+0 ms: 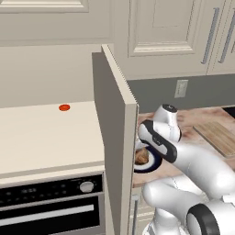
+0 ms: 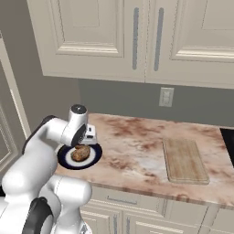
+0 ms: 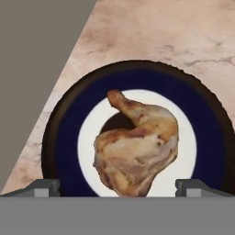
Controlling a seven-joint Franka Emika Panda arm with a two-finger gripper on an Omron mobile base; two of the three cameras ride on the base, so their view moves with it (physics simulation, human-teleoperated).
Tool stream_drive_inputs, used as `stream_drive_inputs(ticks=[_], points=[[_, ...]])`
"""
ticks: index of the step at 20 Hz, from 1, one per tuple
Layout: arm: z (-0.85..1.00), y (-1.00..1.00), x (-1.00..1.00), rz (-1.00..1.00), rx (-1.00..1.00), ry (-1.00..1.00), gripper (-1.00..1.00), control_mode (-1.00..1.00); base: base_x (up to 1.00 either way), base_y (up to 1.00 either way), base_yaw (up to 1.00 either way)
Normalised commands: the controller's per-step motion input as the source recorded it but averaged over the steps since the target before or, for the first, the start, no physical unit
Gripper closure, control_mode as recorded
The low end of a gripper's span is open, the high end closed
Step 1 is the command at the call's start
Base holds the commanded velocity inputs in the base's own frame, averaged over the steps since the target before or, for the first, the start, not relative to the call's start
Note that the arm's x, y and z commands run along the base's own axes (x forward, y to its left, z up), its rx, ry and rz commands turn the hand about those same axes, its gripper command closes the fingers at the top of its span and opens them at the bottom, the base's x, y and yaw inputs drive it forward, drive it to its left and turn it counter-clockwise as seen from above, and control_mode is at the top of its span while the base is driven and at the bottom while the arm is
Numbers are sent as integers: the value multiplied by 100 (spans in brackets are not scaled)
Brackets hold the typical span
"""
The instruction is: Pick the chicken drumstick from the plate and place it on the cutting board. Then pick the condiment bottle from the cabinet and place it next to the cutting board.
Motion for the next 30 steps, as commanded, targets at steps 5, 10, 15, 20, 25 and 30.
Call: stream_drive_inputs(ticks=[5, 10, 15, 20, 25, 30], points=[[-24, 8, 6, 2, 0, 0, -100, -100, 0, 0, 0], [-11, 1, 8, 4, 0, 0, -100, -100, 0, 0, 0], [-5, 0, 10, 4, 0, 0, -100, -100, 0, 0, 0], [-4, 0, 15, 4, 0, 0, -100, -100, 0, 0, 0], [-6, 4, 16, 2, 0, 0, -100, -100, 0, 0, 0], [-8, 7, 12, 2, 0, 0, -100, -100, 0, 0, 0]])
